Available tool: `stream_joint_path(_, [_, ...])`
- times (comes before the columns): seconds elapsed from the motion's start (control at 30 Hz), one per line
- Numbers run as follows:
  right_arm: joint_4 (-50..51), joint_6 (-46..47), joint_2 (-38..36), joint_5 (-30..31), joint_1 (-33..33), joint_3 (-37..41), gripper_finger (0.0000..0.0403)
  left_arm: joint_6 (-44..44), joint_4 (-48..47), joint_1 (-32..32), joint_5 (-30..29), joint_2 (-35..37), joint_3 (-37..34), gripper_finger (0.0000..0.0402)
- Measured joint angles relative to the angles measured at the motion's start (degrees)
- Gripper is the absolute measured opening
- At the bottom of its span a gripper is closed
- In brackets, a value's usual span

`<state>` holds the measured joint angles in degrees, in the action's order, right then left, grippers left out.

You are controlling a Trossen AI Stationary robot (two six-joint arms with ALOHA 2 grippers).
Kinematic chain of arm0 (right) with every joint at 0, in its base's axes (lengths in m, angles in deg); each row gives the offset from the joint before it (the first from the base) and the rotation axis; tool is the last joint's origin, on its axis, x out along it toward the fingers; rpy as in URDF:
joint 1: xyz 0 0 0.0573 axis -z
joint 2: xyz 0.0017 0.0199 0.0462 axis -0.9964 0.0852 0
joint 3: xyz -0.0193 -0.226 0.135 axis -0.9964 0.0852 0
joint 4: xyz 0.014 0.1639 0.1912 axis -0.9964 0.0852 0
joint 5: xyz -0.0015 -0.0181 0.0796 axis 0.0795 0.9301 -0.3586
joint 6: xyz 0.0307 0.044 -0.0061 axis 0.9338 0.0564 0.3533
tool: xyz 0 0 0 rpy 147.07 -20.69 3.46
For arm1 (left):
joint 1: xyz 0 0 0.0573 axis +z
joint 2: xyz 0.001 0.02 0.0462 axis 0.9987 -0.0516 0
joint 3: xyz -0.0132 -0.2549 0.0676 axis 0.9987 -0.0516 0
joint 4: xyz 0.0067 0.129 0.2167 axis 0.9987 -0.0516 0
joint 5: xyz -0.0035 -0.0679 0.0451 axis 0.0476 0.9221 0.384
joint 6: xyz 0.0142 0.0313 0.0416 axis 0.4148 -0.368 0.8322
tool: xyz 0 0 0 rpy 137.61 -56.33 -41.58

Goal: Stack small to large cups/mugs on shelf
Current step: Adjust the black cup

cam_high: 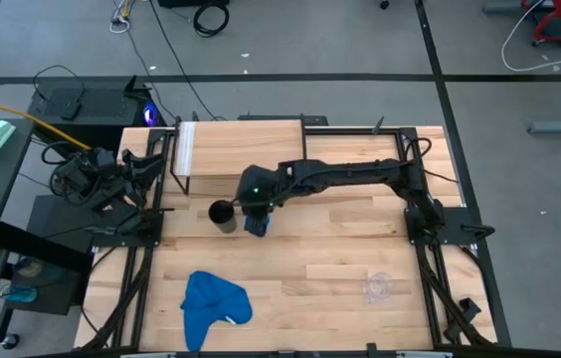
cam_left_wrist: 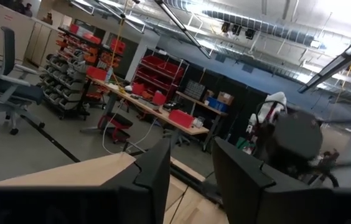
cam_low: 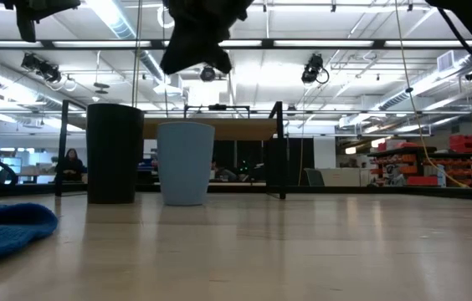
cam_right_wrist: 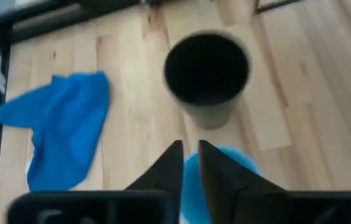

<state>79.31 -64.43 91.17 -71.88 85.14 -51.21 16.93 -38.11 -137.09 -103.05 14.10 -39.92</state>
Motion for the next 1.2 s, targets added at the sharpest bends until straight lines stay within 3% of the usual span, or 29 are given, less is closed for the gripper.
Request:
stream_joint_path(0.1, [-1.04,-1.24,0.71,0.20,-0.02,0.06,0.0007,-0.68,-0.67,-0.02,-0.01,-0.01,-0.02,0.0131])
stream_joint_path(0.57, [-5.60,-0.24,5.73,0.59,0.28,0.08,0.0003,-4.19,-3.82,-0.02,-0.57,0.00,-0.02,0.0129])
stream_joint_path(1.0, [-7.04,0.14,6.42,6.50,0.29,0.06,0.0002,-7.87,-7.54,0.00,-1.03,0.00,0.00,0.0126])
stream_joint_path(1.2, [-8.73,1.33,8.14,6.51,0.29,0.00,0.0001,-8.45,-8.20,0.00,-1.03,0.00,0.00,0.0131])
